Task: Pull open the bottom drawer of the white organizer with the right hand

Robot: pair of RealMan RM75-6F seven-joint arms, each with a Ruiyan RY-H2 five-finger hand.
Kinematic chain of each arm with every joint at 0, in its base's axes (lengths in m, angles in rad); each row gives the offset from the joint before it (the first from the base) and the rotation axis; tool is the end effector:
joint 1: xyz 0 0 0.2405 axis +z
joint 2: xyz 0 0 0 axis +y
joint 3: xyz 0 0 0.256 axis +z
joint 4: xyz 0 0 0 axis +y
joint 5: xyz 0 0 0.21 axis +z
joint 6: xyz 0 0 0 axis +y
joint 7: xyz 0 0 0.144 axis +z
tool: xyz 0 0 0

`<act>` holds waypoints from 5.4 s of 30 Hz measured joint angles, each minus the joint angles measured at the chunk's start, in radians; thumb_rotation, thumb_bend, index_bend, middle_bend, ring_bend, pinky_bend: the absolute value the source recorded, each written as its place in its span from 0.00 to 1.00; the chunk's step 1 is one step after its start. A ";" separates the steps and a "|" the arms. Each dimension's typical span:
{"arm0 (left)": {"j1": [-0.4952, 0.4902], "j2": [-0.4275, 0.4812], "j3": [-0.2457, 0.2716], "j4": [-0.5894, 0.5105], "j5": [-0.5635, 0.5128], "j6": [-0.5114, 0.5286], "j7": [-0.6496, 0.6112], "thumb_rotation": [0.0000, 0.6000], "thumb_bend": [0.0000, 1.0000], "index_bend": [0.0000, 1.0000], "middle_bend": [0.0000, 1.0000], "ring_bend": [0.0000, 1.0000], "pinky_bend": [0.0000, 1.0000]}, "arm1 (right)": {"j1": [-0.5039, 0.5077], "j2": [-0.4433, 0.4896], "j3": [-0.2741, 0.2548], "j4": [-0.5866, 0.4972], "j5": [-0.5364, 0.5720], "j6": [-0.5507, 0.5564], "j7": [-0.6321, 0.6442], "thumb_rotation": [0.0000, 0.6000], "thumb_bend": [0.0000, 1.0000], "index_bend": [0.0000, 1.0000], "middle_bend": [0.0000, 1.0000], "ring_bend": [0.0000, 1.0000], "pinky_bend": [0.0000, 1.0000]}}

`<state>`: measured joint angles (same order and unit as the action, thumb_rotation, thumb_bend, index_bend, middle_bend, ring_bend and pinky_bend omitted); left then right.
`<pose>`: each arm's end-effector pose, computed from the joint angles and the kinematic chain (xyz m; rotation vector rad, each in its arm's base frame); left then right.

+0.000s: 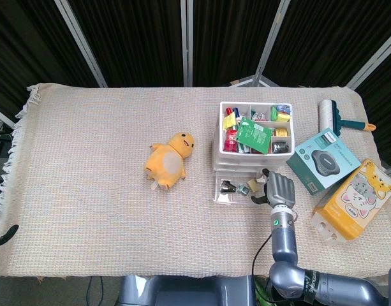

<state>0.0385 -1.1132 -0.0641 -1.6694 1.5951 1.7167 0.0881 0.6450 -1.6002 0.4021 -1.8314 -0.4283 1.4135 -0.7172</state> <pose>-0.2944 0.1429 0.1839 -1.2606 -0.7307 -0.9771 -0.1580 -0.3133 0.0168 1.2136 -1.3906 0.7078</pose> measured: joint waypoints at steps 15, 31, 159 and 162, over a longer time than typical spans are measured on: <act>-0.003 0.007 0.002 0.005 -0.005 -0.013 -0.021 1.00 0.06 0.00 0.00 0.00 0.00 | 0.082 -0.100 0.069 0.113 0.163 0.070 -0.086 1.00 0.09 0.48 0.93 0.96 0.68; -0.004 0.019 0.005 0.010 -0.006 -0.018 -0.061 1.00 0.06 0.00 0.00 0.00 0.00 | 0.109 -0.193 0.071 0.208 0.165 0.072 -0.075 1.00 0.10 0.43 0.93 0.96 0.68; 0.001 0.012 0.016 -0.017 0.015 -0.011 -0.003 1.00 0.06 0.00 0.00 0.00 0.00 | -0.178 0.232 0.103 0.183 0.060 -0.155 0.274 1.00 0.23 0.52 0.94 0.96 0.68; 0.001 0.010 0.017 -0.017 0.016 -0.011 0.000 1.00 0.06 0.00 0.00 0.00 0.00 | -0.180 0.241 0.100 0.199 0.064 -0.164 0.286 1.00 0.23 0.51 0.94 0.96 0.68</act>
<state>0.0391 -1.1028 -0.0472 -1.6867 1.6114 1.7053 0.0885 0.4647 -1.3594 0.5017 -1.6329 -0.3642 1.2498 -0.4312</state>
